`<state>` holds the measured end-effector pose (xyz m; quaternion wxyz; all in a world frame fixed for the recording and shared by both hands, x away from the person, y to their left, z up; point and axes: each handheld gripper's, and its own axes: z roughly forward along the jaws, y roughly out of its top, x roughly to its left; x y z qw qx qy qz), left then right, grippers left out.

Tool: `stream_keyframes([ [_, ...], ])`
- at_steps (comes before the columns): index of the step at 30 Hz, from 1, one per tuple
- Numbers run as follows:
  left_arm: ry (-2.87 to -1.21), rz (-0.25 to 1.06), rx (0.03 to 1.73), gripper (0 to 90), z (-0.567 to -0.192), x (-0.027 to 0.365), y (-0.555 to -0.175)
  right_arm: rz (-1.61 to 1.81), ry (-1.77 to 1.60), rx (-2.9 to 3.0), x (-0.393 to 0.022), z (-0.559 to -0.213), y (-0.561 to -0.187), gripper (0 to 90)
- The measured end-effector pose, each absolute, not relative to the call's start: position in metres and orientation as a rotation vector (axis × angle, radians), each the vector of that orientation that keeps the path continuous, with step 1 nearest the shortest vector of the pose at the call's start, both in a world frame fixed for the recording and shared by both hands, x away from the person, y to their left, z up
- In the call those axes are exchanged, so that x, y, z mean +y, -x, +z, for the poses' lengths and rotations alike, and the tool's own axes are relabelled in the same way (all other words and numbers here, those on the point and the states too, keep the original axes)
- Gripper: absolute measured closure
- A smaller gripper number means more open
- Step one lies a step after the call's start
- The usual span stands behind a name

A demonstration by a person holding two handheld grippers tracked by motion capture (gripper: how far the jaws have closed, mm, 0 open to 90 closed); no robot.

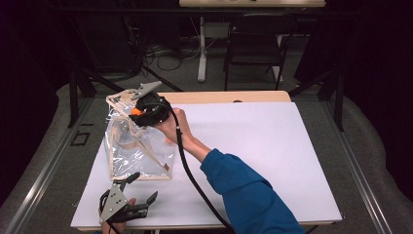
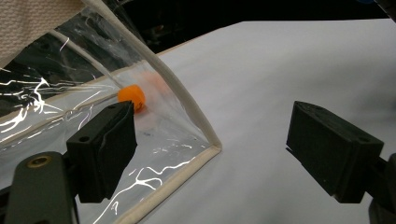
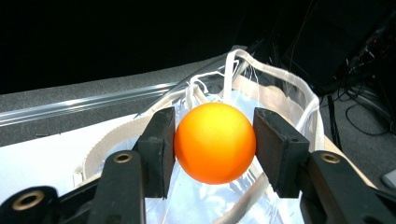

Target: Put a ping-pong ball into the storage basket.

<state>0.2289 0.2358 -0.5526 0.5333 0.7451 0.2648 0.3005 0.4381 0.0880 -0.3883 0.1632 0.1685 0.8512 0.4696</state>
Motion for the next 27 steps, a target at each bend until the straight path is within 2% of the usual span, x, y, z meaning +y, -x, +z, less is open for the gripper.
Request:
stream_keyframes([
  [6,-1.784,0.72,0.625,15.8,-0.552,0.236,-0.229,1.334,-0.515,2.427,0.082,-0.39,-0.44,40.9],
  [17,-1.78,0.721,0.631,15.8,-0.553,0.236,-0.229,1.416,-0.549,2.4,0.045,-0.382,-0.434,15.3],
  [27,-1.786,0.723,0.639,15.8,-0.553,0.234,-0.23,1.407,-0.573,2.436,0.006,-0.386,-0.431,10.7],
])
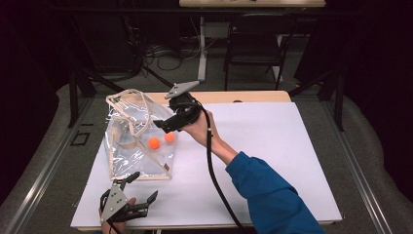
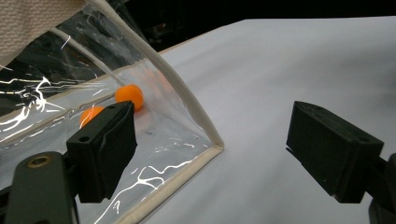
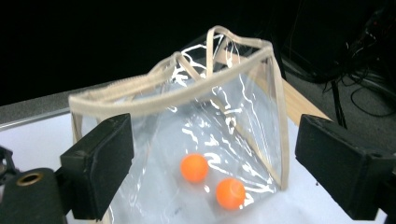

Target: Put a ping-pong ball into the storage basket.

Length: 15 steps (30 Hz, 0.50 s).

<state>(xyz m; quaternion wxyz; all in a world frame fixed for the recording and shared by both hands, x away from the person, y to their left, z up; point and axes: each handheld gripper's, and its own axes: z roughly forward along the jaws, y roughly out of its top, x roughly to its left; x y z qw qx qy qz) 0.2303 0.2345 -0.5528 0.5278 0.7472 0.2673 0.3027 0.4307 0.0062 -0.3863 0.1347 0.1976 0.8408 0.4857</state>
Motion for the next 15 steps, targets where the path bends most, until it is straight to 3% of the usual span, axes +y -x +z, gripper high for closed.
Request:
stream_keyframes([
  [15,-1.797,0.738,0.637,15.8,-0.554,0.232,-0.229,1.334,-0.642,2.466,-0.041,-0.408,-0.422,5.6],
])
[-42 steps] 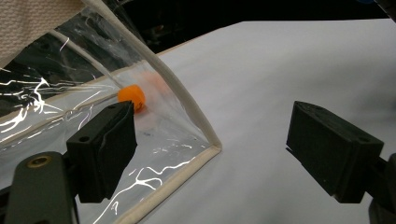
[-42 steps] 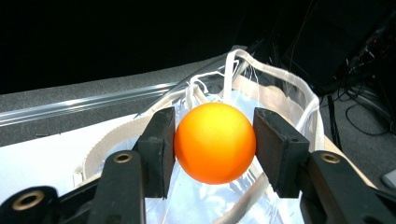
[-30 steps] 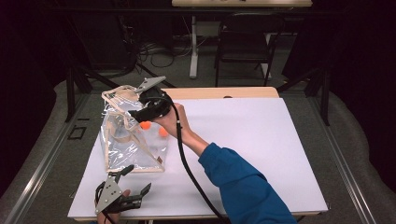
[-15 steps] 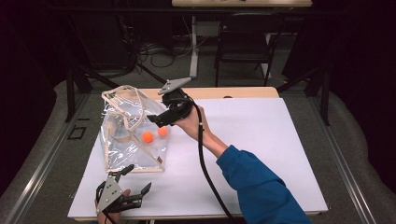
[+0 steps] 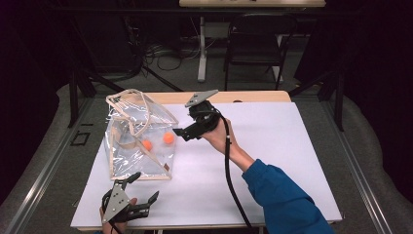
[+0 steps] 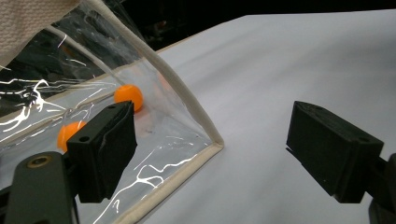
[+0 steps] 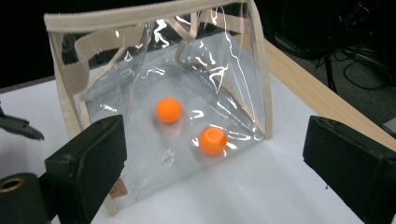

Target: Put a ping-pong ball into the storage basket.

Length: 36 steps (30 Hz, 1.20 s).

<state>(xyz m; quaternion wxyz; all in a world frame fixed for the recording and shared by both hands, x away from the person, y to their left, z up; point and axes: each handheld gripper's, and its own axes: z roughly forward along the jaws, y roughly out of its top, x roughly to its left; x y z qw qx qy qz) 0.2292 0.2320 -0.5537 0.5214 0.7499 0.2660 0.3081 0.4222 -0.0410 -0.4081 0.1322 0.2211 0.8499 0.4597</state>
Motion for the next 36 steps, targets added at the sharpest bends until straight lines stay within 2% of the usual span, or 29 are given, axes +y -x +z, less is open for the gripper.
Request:
stream_keyframes([
  [36,-1.807,0.747,0.639,15.8,-0.553,0.231,-0.228,1.161,-0.767,2.465,-0.136,-0.452,-0.383,2.3],
])
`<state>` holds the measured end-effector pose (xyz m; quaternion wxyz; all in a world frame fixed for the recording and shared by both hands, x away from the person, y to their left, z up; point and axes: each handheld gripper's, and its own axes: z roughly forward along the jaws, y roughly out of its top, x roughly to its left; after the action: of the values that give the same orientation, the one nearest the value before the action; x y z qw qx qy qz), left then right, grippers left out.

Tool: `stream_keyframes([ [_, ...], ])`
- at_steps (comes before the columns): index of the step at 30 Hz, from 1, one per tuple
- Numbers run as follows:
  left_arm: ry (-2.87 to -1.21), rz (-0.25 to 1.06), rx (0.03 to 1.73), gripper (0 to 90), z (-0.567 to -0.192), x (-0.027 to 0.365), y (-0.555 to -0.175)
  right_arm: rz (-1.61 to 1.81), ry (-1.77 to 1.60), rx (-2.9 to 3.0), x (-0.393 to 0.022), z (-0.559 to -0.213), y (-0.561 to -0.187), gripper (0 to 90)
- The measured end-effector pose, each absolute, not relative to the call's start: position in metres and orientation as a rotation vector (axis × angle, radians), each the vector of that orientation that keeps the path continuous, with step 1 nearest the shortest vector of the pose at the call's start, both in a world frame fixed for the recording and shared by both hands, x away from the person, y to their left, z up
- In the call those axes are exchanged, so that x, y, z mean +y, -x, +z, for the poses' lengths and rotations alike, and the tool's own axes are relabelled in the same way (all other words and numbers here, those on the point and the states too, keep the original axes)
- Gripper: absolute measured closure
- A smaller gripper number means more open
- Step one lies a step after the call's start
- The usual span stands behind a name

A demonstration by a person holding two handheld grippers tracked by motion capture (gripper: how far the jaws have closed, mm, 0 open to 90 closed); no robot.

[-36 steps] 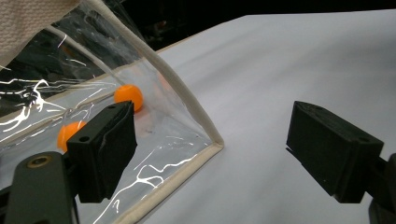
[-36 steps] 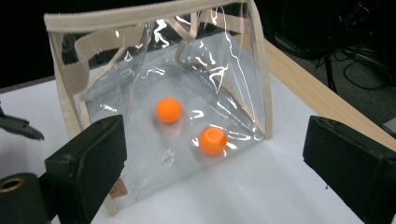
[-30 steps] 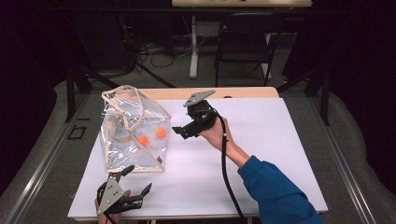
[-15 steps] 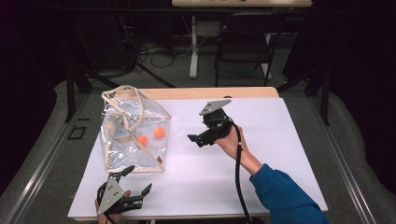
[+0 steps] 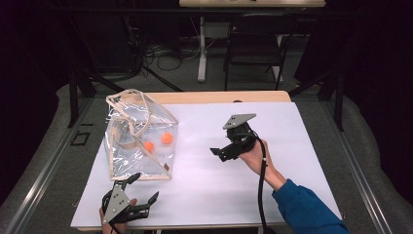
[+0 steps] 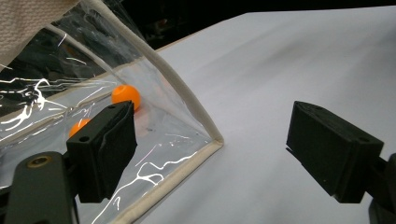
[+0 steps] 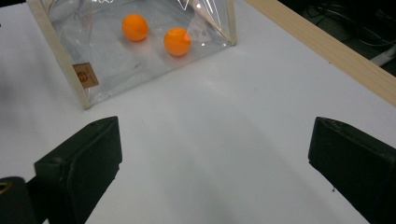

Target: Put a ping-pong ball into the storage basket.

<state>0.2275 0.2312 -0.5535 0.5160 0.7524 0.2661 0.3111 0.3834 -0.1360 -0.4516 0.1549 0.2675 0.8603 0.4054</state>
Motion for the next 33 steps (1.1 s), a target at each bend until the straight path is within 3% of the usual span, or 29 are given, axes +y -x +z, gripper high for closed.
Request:
stream_keyframes([
  [33,-1.809,0.748,0.641,15.8,-0.553,0.231,-0.228,1.072,-0.828,2.411,-0.205,-0.491,-0.334,0.2],
])
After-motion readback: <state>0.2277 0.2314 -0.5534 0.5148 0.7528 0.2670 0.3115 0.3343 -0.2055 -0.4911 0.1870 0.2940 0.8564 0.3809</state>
